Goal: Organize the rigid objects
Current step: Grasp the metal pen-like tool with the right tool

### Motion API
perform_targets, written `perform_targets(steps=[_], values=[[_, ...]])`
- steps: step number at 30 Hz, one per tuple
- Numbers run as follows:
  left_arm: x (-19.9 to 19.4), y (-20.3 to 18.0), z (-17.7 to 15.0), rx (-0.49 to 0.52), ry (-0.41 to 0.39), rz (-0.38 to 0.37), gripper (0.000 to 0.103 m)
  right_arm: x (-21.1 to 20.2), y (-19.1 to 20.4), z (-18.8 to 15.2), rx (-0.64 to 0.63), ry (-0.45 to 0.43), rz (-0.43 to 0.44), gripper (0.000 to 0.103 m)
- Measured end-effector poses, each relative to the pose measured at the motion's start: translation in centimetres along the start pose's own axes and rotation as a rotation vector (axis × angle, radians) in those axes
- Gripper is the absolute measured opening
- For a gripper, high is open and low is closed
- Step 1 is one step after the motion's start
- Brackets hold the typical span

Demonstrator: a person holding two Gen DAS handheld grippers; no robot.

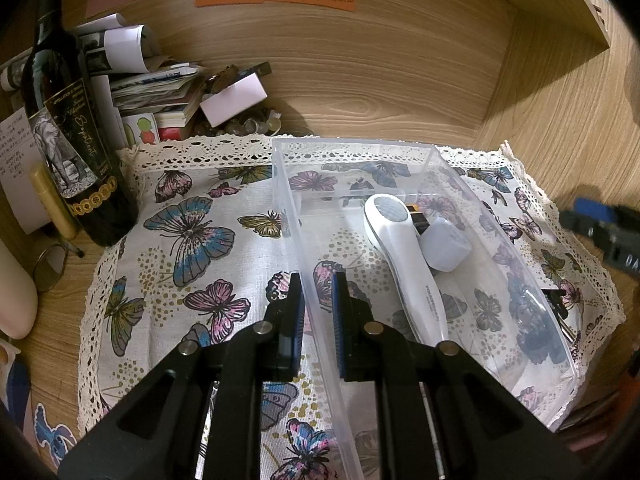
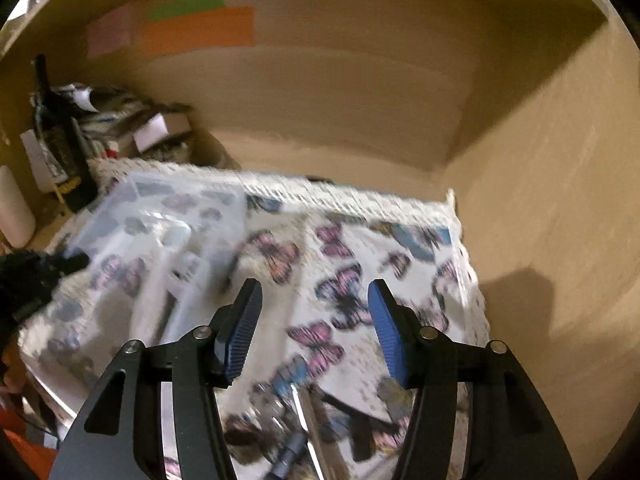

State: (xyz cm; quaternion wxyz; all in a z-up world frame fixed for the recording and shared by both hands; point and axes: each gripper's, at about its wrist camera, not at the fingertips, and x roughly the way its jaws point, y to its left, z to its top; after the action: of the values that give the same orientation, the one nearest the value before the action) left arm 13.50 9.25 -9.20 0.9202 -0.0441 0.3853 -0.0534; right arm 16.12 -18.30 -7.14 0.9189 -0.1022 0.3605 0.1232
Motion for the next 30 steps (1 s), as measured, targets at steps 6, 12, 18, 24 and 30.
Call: perform_targets(steps=[6,12,18,24,30], values=[[0.0,0.0,0.0,0.000,0.000,0.001,0.012,1.5,-1.2,-3.6,0.054,0.096,0.026,0.051],[0.0,0.0,0.0,0.000,0.000,0.001,0.012,3.4,-0.4,-6.2,0.036,0.200,0.062,0.030],[0.0,0.0,0.0,0.000,0.000,0.001,0.012,4.9,0.2,-6.8,0.010,0.247,0.066,0.025],[0.0,-0.1,0.0,0.000,0.000,0.001,0.012,5.2,-0.1,-6.4,0.028,0.204,0.045,0.014],[0.0,-0.1,0.0,0.000,0.000,0.001,0.012,3.9,-1.6,-5.2,0.100,0.122,0.033,0.014]])
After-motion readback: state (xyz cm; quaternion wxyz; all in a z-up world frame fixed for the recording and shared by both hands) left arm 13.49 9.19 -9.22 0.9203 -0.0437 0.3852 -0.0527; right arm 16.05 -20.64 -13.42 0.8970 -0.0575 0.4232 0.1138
